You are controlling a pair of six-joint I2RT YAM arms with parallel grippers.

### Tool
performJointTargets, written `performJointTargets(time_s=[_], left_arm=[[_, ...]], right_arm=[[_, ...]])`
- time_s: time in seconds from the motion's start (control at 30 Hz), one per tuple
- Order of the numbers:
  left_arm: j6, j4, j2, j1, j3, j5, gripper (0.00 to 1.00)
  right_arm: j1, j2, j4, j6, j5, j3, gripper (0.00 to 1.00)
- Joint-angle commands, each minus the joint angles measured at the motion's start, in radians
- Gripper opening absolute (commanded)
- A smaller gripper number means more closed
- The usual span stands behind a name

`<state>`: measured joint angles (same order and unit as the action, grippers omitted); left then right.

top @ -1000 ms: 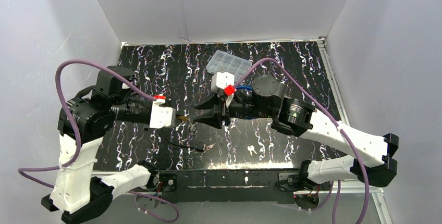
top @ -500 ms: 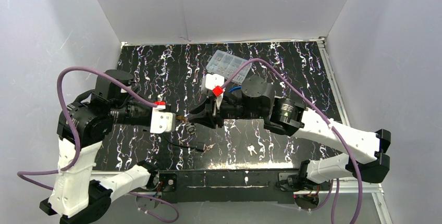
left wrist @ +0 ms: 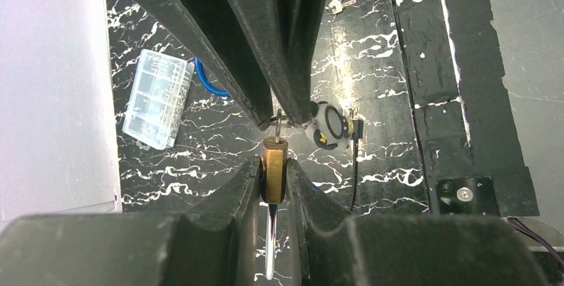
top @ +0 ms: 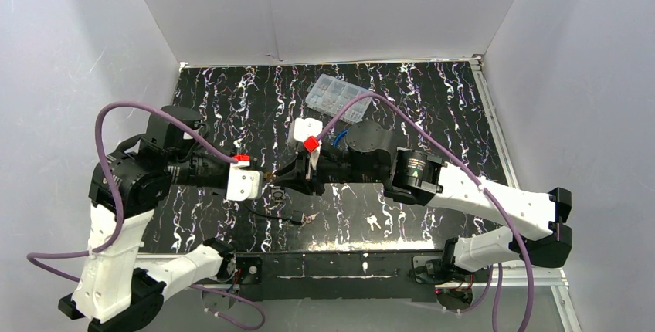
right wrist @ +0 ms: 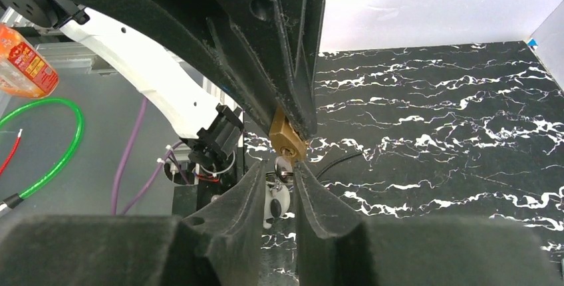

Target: Unlock with the key

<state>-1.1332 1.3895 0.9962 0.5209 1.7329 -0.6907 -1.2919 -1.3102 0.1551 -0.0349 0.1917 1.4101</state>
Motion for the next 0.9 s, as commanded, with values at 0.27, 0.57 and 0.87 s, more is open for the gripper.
performJointTargets(time_s=[0.27, 0.57, 0.87], left_arm=[[-0.022, -0.029, -0.026, 0.007, 0.002, -0.011, 0.00], [-0.053, -0.092, -0.062, 0.008, -0.015, -0.020, 0.00], [-0.162, -0.376, -0.234, 0.008, -0.212, -0.030, 0.00]], right_arm=[[-0.014, -0.029, -0.037, 0.010, -0.092, 0.047, 0.08], [-0.020, -0.072, 0.043, 0.054, -0.152, 0.090, 0.04], [0.012, -0.102, 0.038, 0.244, -0.185, 0.107, 0.01]])
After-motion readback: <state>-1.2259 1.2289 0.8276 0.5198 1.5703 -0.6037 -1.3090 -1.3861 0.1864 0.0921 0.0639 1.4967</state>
